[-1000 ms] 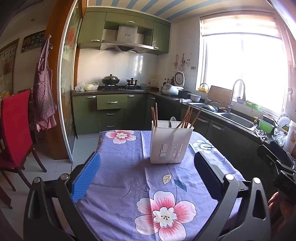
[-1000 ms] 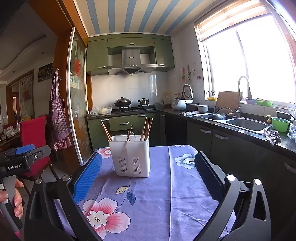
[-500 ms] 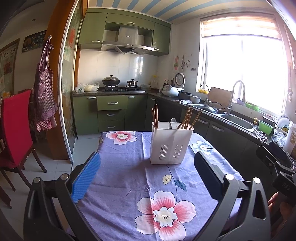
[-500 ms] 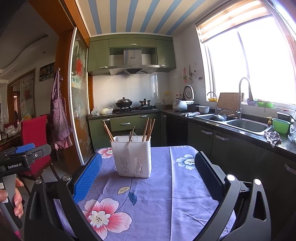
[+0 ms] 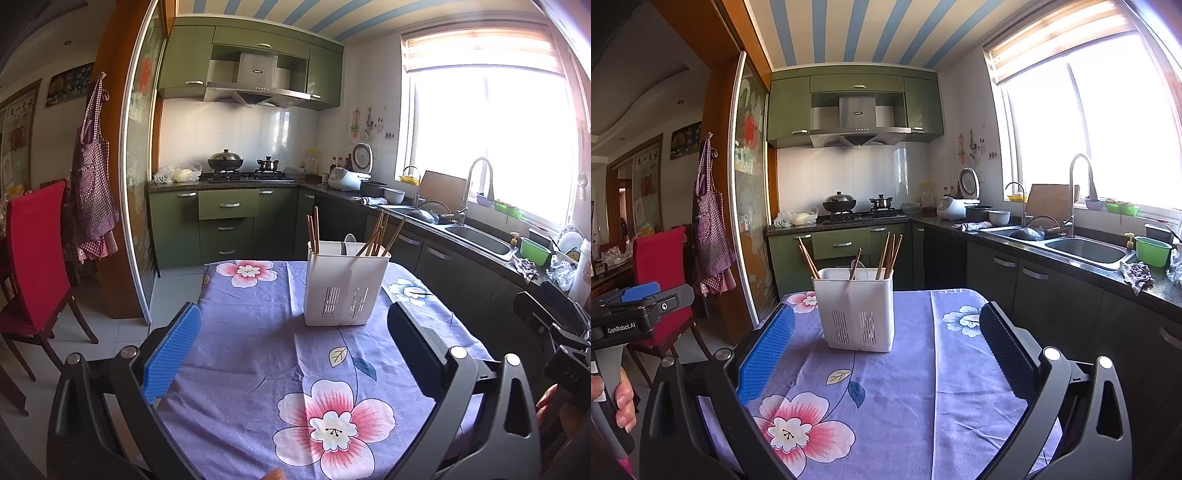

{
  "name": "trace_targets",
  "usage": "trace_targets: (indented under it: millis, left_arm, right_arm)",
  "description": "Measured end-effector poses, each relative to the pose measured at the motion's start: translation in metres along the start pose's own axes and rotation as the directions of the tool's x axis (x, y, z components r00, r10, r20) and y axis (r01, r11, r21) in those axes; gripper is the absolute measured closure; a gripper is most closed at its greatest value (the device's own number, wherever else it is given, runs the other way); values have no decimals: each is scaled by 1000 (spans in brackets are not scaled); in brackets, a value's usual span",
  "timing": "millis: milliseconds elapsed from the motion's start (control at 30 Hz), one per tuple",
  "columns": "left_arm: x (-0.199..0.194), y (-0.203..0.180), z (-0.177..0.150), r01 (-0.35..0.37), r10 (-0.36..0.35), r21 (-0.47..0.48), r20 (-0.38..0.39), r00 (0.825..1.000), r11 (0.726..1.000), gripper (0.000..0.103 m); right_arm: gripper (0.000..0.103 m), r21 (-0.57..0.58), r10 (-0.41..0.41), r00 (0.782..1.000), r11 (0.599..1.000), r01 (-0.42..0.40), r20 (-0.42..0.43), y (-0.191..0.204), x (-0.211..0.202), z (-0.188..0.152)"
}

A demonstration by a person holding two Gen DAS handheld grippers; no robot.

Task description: Organize utensils

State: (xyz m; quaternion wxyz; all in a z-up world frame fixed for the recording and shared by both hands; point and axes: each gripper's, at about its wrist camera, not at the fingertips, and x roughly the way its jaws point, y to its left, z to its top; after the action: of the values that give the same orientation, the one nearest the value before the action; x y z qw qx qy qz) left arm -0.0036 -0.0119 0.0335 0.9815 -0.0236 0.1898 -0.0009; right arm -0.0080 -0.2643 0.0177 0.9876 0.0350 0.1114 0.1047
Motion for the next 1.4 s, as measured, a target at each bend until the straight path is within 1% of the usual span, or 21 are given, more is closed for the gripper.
trace_targets:
  millis: [267,500,967,1133,1300,1400]
  left_arm:
    - [-4,1,1,-9,10,-5,15,1000,1000,7]
    - [2,8,1,44,-45,-45,-24,999,998,7]
    - [2,6,1,22,-23,-32,-24,999,999,7]
    - [5,6,2,42,-43,-32,-37,998,999,7]
    - [9,7,2,44,-46,-32,-47,998,999,7]
    - [10,11,1,61,-63,-51,-41,997,997,7]
  right_arm:
    - [5,-5,1,1000,1000,-1,5,0,0,0]
    - [5,-12,4,1000,1000,-4,0,0,0,-1]
    - [5,-14,3,1000,1000,-3,0,1,0,0]
    - [5,-16,3,1000,1000,-3,-3,1,0,1]
    - [5,-18,3,1000,1000,-3,-6,1,2,1]
    - [5,-19,3,1000,1000,-3,-9,1,3,0]
